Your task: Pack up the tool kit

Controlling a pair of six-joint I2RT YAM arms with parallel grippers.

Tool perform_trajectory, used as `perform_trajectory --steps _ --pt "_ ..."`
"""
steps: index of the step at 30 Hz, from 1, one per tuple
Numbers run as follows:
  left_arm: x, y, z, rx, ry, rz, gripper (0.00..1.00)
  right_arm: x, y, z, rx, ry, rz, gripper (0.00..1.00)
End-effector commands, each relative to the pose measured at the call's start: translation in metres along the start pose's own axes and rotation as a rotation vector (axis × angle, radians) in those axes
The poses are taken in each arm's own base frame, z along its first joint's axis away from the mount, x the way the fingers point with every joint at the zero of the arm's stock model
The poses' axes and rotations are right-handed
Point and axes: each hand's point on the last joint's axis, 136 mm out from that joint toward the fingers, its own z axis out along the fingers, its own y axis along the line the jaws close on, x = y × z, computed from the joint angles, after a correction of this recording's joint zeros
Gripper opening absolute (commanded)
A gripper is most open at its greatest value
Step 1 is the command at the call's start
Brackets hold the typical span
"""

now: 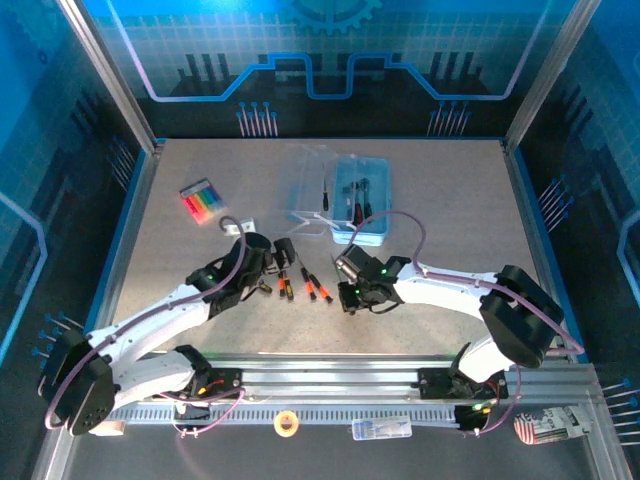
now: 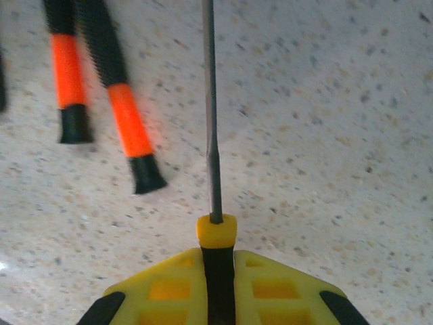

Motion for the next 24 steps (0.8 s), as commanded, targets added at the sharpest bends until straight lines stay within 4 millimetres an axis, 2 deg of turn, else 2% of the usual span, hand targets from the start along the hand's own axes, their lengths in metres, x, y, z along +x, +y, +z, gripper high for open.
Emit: perform_trajectory --steps 1,5,15,19,24 --pt "0.003 0.024 -0.005 -0.071 -0.003 -0.019 0.99 -0.012 0.020 -0.011 -0.036 -0.027 -0.053 0.13" --pt "0.005 0.032 -0.009 -0.091 0.003 -0.039 0.99 -0.017 0.027 -0.017 -0.041 -0.008 -0.089 0.13" --pt "0.019 0.054 -0.026 -0.090 0.007 -0.072 0.99 -0.041 0.046 -0.048 -0.038 -0.062 -0.146 0.13" --pt "0.017 0.059 -0.034 -0.075 -0.021 -0.077 0.99 -0.063 0.045 -0.071 -0.009 -0.120 -0.157 0.13" --pt "0.008 0.055 -0.036 -0.045 -0.069 -0.093 0.99 -0.099 0.039 -0.091 -0.040 -0.172 -0.128 0.13"
